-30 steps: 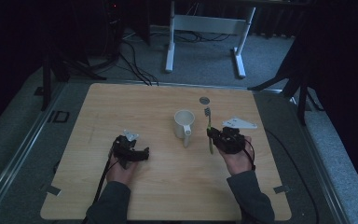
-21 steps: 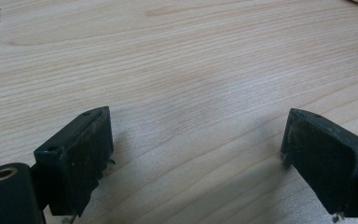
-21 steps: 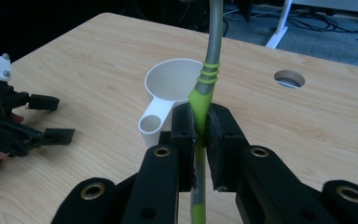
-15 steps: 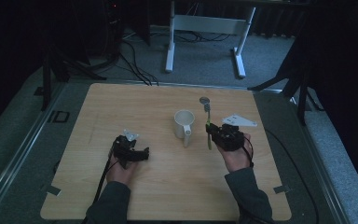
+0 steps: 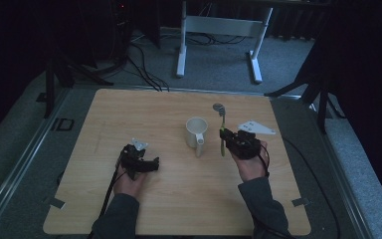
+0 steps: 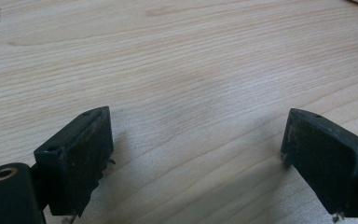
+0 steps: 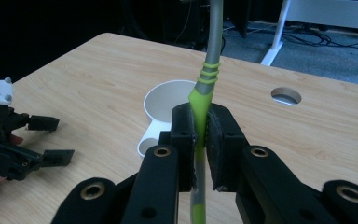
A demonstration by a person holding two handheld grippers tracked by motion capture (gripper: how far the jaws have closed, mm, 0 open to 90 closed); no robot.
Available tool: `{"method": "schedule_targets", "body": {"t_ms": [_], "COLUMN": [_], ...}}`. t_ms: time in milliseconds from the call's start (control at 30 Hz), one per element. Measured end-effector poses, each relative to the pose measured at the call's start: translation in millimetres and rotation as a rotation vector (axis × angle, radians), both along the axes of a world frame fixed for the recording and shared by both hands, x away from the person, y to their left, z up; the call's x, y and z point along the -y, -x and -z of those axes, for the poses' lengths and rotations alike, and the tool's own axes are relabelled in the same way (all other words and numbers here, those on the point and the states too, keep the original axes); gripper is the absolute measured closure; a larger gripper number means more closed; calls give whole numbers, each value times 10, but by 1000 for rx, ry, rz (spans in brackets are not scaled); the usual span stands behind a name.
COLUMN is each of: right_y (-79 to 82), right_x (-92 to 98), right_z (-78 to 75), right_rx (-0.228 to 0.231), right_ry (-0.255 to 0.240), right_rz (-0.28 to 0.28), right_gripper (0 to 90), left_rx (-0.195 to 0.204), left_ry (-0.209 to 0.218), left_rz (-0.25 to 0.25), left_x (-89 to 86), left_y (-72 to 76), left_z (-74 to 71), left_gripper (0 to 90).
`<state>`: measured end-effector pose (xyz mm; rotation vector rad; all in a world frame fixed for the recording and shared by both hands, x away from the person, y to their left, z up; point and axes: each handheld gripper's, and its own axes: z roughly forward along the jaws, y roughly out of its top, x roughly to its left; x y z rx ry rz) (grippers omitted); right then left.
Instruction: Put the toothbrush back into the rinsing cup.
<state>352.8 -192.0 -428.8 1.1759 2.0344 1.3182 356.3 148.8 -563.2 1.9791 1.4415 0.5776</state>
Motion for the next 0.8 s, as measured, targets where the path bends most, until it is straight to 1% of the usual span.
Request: {"method": "schedule_targets", "body": {"t_ms": [333,800], "right_y": [-29,-64], "right_x": [-20,-74], "right_z": [-16,-27], "right_rx": [13,53], "right_ry": [-12,-25], "right_rz": [4,8], "right_gripper": [817,818], "left_rx": [0,2], "left_ry": [0,2], "left_rz": [0,-2], "left_x": [0,2], "left_y": [0,0], "left_z": [0,1], "left_gripper": [93,93]}}
